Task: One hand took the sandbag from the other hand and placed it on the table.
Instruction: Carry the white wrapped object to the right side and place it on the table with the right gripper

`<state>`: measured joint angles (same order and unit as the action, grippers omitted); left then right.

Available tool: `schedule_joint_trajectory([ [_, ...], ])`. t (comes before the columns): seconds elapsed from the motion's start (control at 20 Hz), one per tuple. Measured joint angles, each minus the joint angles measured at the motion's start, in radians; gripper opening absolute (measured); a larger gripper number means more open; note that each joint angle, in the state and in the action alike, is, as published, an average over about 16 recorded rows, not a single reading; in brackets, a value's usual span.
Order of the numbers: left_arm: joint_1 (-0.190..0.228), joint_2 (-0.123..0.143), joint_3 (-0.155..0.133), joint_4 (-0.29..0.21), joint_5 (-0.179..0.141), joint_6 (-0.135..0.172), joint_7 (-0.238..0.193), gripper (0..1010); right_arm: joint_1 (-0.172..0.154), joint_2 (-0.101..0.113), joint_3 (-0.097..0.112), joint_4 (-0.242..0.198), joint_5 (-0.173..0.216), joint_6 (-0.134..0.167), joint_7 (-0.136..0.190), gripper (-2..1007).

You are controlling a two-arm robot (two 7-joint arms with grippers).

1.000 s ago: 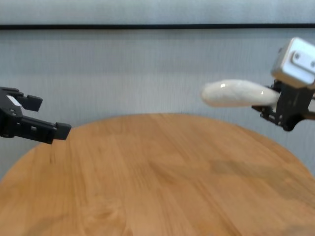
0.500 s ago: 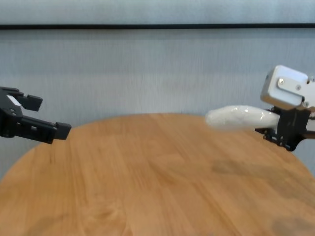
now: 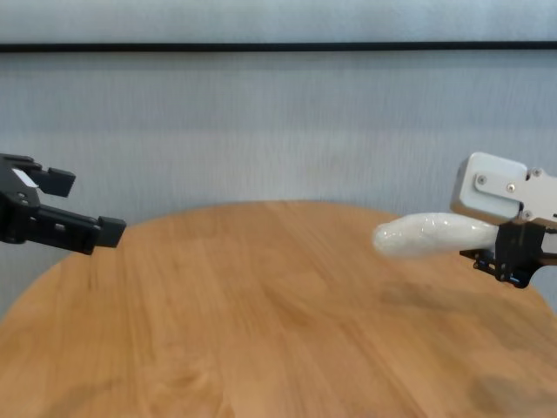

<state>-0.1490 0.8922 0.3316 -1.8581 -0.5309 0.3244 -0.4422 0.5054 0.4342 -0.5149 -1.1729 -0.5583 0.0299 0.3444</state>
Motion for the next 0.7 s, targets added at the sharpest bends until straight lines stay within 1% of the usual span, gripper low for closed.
schedule_joint_trajectory([
  [0.15, 0.000, 0.000, 0.000, 0.000, 0.000, 0.000, 0.000, 1000, 0.005, -0.003, -0.005, 0.014, -0.009, 0.004, 0.001, 332],
  [0.35, 0.000, 0.000, 0.000, 0.000, 0.000, 0.000, 0.000, 1000, 0.011, -0.007, -0.010, 0.031, -0.011, 0.005, 0.013, 332],
  [0.7, 0.000, 0.000, 0.000, 0.000, 0.000, 0.000, 0.000, 1000, 0.018, -0.010, -0.012, 0.046, 0.012, 0.009, 0.051, 332],
])
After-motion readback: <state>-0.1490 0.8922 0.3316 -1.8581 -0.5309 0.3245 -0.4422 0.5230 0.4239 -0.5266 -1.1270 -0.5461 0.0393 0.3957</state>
